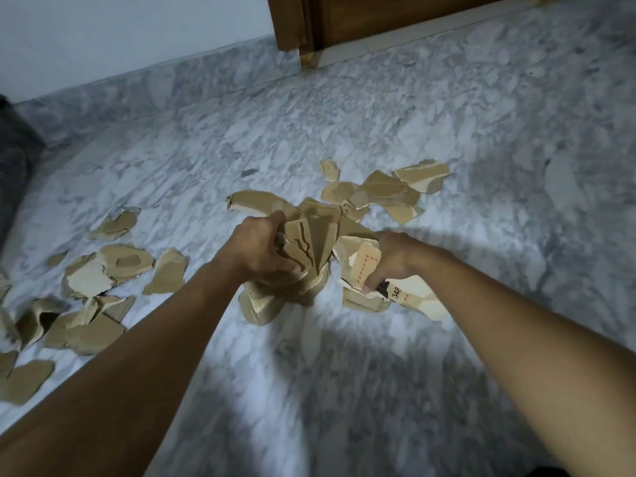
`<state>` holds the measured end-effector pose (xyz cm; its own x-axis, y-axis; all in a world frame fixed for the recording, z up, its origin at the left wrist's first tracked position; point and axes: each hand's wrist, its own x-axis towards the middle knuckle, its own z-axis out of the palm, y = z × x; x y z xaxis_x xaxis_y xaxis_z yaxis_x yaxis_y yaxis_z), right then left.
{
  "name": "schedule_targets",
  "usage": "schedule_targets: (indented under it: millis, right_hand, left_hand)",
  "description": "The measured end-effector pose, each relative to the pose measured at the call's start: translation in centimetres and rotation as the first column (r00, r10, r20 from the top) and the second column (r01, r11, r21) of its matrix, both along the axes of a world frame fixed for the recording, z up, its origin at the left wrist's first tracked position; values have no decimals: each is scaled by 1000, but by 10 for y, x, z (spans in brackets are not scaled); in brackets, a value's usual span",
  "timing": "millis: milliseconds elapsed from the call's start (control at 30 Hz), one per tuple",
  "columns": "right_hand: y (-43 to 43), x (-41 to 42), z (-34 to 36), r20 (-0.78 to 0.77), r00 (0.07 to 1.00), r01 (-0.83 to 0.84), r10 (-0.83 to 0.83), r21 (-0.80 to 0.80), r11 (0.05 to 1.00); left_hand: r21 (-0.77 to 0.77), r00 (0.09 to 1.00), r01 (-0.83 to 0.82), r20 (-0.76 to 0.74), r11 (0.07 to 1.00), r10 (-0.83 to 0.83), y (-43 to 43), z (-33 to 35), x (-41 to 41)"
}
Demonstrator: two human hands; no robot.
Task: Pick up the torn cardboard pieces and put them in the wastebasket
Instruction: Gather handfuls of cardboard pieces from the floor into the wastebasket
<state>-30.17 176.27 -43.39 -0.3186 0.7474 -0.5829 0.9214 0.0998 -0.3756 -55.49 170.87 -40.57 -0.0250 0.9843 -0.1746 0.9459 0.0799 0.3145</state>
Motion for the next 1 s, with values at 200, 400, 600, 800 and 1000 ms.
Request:
schedule_targets:
  millis: [200, 400, 600, 800, 1000]
  right_hand:
    - [28, 7, 26, 3, 999, -50, 51, 182, 982]
    - [1, -6, 0, 200, 970, -184, 140, 219, 958]
    - [33, -20, 44, 129, 979, -172, 159, 93, 981]
    - [58, -90, 72, 144, 939, -343, 313, 321, 883]
    - [46, -121, 29, 247, 841, -535, 481, 249, 808]
  left_hand:
    - [408, 974, -165, -76, 898, 214, 1, 30, -10]
    - [140, 964, -27, -258, 990, 63, -16, -19, -8]
    - [107, 971, -143, -177, 984, 160, 18, 18, -29]
    - [-122, 948, -258, -226, 959, 226, 5, 30, -81]
    - [-142, 965, -247, -128, 959, 230, -7, -1, -83]
